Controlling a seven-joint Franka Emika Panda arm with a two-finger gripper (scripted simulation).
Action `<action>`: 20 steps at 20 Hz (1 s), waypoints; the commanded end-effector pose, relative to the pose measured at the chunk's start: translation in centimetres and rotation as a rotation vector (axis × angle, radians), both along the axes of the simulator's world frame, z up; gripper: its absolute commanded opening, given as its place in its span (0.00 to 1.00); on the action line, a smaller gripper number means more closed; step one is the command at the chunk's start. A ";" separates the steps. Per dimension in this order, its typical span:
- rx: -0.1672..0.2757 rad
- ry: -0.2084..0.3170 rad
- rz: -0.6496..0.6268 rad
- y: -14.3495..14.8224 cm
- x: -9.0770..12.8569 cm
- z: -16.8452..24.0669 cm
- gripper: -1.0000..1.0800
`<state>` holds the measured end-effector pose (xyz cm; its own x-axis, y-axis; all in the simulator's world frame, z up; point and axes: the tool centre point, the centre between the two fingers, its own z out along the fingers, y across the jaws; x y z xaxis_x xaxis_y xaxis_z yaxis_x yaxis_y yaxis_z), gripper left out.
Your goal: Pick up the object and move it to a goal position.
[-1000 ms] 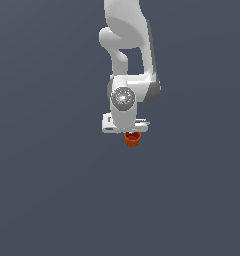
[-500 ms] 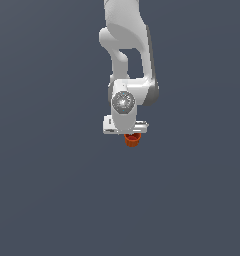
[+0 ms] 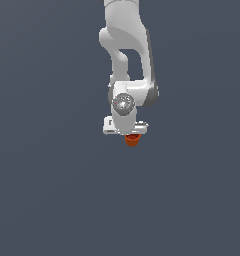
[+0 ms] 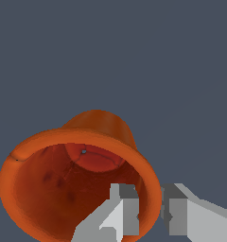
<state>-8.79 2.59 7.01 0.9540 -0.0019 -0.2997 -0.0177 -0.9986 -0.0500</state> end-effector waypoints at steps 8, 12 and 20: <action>0.000 0.000 0.000 0.0 0.2 0.1 0.00; 0.000 0.000 0.000 0.3 0.9 0.3 0.00; 0.000 0.000 0.000 1.2 3.8 1.2 0.00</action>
<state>-5.74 3.56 7.93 0.9535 -0.0022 -0.3013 -0.0180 -0.9986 -0.0498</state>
